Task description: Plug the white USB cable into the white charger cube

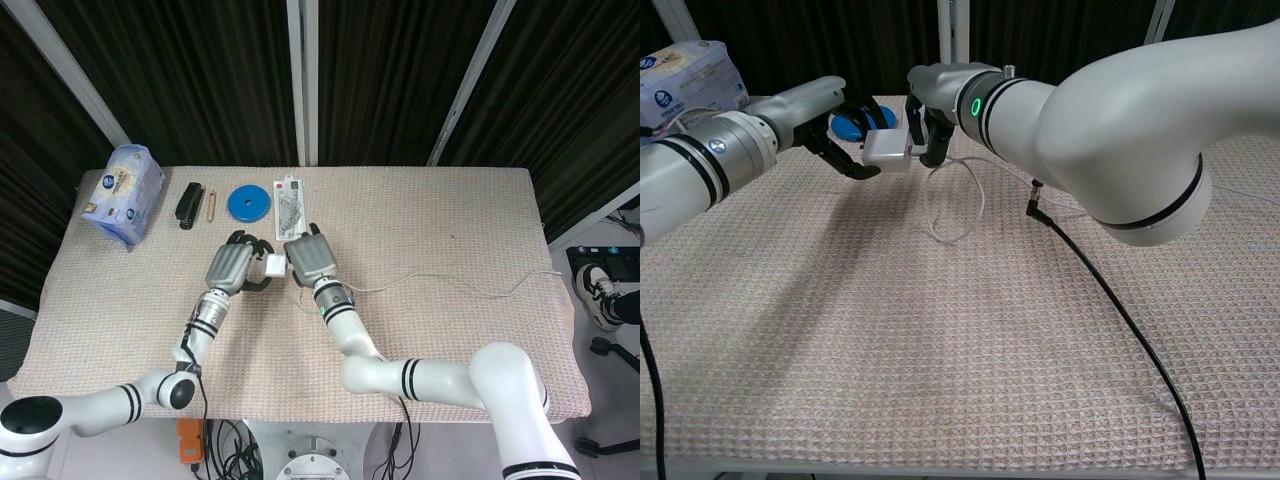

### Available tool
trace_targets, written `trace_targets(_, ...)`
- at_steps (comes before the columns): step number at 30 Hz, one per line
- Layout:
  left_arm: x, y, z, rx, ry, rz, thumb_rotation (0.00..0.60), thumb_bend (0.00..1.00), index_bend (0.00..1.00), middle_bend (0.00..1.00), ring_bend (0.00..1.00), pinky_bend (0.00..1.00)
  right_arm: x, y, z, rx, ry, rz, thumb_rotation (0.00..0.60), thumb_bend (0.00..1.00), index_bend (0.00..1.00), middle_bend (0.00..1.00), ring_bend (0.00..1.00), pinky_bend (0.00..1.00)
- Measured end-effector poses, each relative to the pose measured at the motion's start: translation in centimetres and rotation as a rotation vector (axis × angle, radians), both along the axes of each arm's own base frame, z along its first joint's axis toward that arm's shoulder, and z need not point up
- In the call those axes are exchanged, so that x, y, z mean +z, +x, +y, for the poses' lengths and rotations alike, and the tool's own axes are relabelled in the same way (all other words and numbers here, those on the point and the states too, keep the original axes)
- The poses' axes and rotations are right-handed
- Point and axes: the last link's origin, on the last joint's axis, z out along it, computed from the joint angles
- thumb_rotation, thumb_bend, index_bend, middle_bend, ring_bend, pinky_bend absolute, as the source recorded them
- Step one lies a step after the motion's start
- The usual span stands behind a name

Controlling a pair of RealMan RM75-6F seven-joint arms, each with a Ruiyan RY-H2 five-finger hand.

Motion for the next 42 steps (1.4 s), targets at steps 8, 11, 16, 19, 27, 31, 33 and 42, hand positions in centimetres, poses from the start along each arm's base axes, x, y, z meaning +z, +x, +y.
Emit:
trace_targets(8, 0.2, -0.3, 0.1, 0.012, -0.001, -0.012, 0.600, 0.47, 0.55, 0.50, 0.19, 0.11, 0.4, -0.3, 0.0, -0.010, 0.004, -0.005, 0.600, 0.26, 0.37, 0.48, 0.29, 0.13)
trace_targets(11, 0.3, -0.4, 0.1, 0.014, 0.000, -0.011, 0.600, 0.47, 0.55, 0.50, 0.19, 0.11, 0.5, -0.4, 0.0, -0.011, 0.003, -0.009, 0.600, 0.26, 0.37, 0.48, 0.29, 0.13)
trace_targets(16, 0.4, -0.6, 0.1, 0.015, 0.005, -0.001, 0.600, 0.47, 0.55, 0.50, 0.19, 0.10, 0.8, -0.7, -0.2, -0.020, -0.004, -0.017, 0.600, 0.26, 0.37, 0.48, 0.29, 0.13)
trace_targets(19, 0.5, -1.0, 0.1, 0.015, 0.014, 0.017, 0.600, 0.47, 0.55, 0.50, 0.19, 0.10, 1.1, -0.9, -0.5, -0.027, -0.016, -0.020, 0.600, 0.27, 0.37, 0.49, 0.29, 0.13)
trace_targets(27, 0.7, -1.9, 0.2, 0.029, 0.022, 0.059, 0.600, 0.47, 0.55, 0.50, 0.19, 0.10, 1.8, -1.6, -0.8, -0.035, -0.035, -0.029, 0.600, 0.30, 0.44, 0.53, 0.30, 0.13)
trace_targets(31, 0.7, -1.9, 0.3, 0.033, 0.020, 0.061, 0.600, 0.47, 0.55, 0.50, 0.19, 0.10, 1.5, -1.8, -0.8, -0.035, -0.032, -0.033, 0.600, 0.32, 0.50, 0.55, 0.30, 0.13)
trace_targets(33, 0.7, -1.8, 0.2, 0.031, 0.019, 0.062, 0.600, 0.47, 0.55, 0.50, 0.19, 0.10, 1.3, -1.8, -0.7, -0.035, -0.028, -0.032, 0.600, 0.33, 0.51, 0.56, 0.30, 0.13)
trace_targets(42, 0.6, -1.5, 0.3, 0.028, 0.013, 0.064, 0.599, 0.47, 0.55, 0.49, 0.19, 0.10, 0.4, -1.6, -0.6, -0.030, -0.016, -0.030, 0.600, 0.33, 0.52, 0.56, 0.30, 0.13)
